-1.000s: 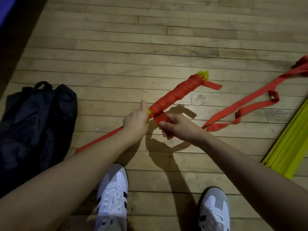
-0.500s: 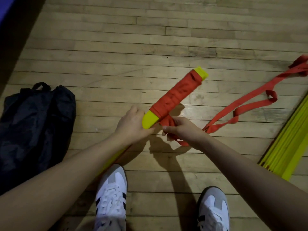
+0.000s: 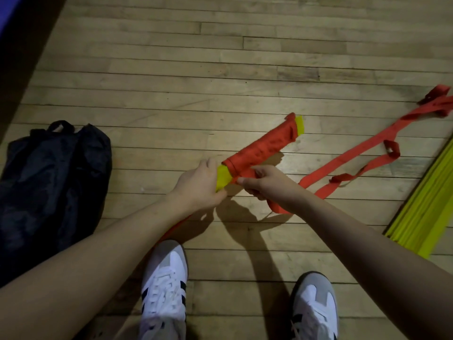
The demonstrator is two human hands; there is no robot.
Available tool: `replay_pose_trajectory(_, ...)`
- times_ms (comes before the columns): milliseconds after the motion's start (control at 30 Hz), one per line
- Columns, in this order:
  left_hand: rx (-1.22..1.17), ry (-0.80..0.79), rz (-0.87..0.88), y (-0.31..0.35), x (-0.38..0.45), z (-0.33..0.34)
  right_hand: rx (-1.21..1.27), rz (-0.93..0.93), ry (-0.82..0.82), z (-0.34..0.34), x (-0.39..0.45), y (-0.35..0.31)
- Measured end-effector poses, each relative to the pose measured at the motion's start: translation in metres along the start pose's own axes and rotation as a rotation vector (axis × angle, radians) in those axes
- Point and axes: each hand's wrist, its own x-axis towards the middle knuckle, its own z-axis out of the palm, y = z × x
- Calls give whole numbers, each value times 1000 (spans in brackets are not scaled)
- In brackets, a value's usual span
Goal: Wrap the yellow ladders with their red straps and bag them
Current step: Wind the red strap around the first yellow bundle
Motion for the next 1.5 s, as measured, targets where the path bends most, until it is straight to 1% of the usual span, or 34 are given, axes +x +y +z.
replay_pose_trajectory(100,74,77,65,2,-2,0,24,21,-23,2,-2,5)
replay_pose_trajectory(167,61,133,64,0,-1,0,89,15,-29,3,-4,6)
replay_pose_trajectory(233,28,178,76,-3,1,0,93,9,-31,2,-4,4)
replay_pose_trajectory(333,29,188,88,-4,4,3,85,29,-42,2,-3,2)
replay_pose_trajectory(433,68,190,60,-4,5,6,143,48,-62,3,-3,4)
replay_pose_trajectory(533,11,145,23,-1,7,4,201,70,-79,1,-2,8)
replay_pose_trajectory(700,-80,98,-54,5,22,5,197,142,-166,-3,-1,12)
replay_pose_trajectory(833,-96,-27,-107,5,39,9,180,175,-113,-12,7,14)
replay_pose_trajectory(900,-83,-46,-106,5,44,13,174,191,-75,-17,15,16)
replay_pose_trajectory(1000,-16,-9,-58,6,51,14,179,216,-33,-18,25,16)
replay_pose_trajectory(1167,170,27,37,3,79,12,229,268,2,-27,47,21)
replay_pose_trajectory(1300,167,69,18,0,108,20,175,289,-9,-39,62,25)
replay_pose_trajectory(1367,238,111,2,0,116,25,135,297,-17,-45,70,23)
replay_pose_trajectory(1433,328,149,0,2,117,32,40,302,-28,-49,79,23)
replay_pose_trajectory(1500,362,191,48,3,114,38,-16,306,-49,-48,83,25)
